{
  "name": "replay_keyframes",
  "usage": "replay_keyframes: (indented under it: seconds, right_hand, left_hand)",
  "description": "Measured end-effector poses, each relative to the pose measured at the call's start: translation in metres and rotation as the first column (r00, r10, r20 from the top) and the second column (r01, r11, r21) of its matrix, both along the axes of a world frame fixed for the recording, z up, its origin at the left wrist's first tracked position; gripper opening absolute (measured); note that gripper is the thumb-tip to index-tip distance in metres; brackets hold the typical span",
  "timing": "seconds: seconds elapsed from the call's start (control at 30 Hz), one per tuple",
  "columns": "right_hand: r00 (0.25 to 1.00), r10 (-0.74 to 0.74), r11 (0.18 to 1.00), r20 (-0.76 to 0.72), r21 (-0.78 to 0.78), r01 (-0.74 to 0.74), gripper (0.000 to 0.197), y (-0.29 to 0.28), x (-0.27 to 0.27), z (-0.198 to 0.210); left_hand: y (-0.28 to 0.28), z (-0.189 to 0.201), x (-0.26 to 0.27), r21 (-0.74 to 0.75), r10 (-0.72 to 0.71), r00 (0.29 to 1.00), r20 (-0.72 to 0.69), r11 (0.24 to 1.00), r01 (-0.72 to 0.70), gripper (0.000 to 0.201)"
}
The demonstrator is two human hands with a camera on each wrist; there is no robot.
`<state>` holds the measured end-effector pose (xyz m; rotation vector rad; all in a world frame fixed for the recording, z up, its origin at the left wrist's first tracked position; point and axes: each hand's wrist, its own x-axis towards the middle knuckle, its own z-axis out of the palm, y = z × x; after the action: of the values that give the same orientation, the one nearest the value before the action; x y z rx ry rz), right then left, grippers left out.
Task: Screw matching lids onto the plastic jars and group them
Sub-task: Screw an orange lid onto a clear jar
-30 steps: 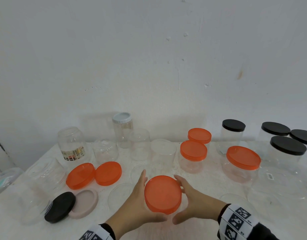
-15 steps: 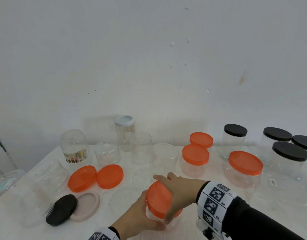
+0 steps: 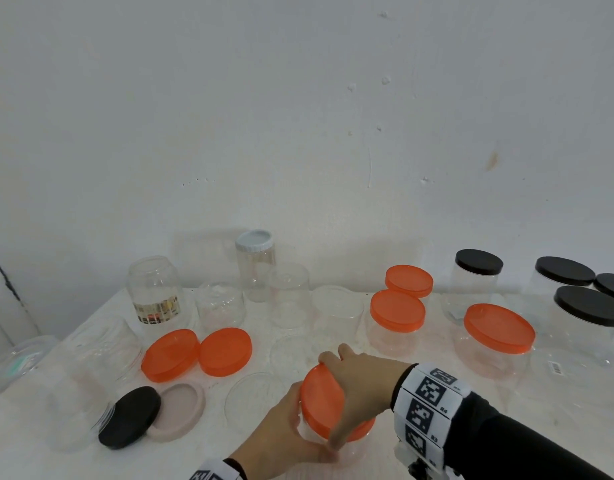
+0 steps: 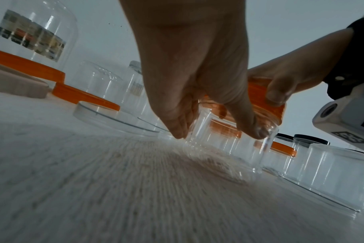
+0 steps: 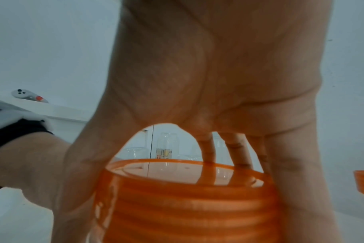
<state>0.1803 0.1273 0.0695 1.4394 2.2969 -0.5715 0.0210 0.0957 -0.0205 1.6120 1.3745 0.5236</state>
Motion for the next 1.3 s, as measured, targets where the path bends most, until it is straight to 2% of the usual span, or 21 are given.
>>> replay_keyframes:
  seconds: [0.3,0.43,0.6,0.83,0.93,1.0,1.1,1.17,1.3]
  right_hand:
    - [0.997,-0.078,0.996,-0.024,0.045,0.079,0.113,-0.005,-0.003,-0.007]
    - [1.0,-0.014,1.0,0.017,-0.021,0.014,0.116,-0.002,-0.001,0.001]
    - [0.998,0.055,0.998,0.014,-0.041,-0.054,0.104,0.002,-0.002,0.007]
    - [1.0,-0.027,0.998,-0.014,0.049,0.028,0.105,-0.001,-0.004,-0.004]
    - [0.995,-0.089,0.992,-0.042,0.083,0.093,0.109,-0.006,-0.005,-0.01]
    - [0.995,-0.099,0.994,-0.017,0.038,0.1,0.111,-0.005,-0.002,-0.006]
    - [0.998,0.002,0.998,0.058,-0.059,0.001,0.11,-0.002,0.003,0.006]
    - [0.997,0.051,0.996,0.05,-0.07,-0.048,0.106,0.001,0.005,0.011]
    - [1.0,0.006,0.999,0.01,-0.046,-0.006,0.105,0.003,0.003,0.01]
  left_hand:
    - [0.0,-0.005,-0.002,0.005,-0.007,1.0,0.029,1.0,0.007,0.104]
    - [-0.003,0.0,-0.001,0.024,-0.008,1.0,-0.01,1.0,0.008,0.103]
    - [-0.004,0.002,0.002,0.014,0.007,1.0,-0.005,1.0,-0.007,0.104]
    - [-0.004,-0.009,-0.004,0.006,0.002,0.997,0.08,1.0,-0.002,0.11]
    - [-0.004,-0.009,-0.003,0.013,-0.001,0.998,0.063,1.0,0.0,0.109]
    - [-0.005,-0.009,-0.002,0.011,-0.001,0.998,0.07,1.0,0.0,0.109]
    - [-0.006,-0.005,-0.001,-0.002,0.005,0.997,0.076,1.0,-0.005,0.11]
    - [-0.007,-0.003,0.0,-0.002,0.005,0.998,0.061,1.0,-0.005,0.106]
    - [-0.008,0.001,0.002,0.016,0.024,0.999,0.034,1.0,-0.024,0.105]
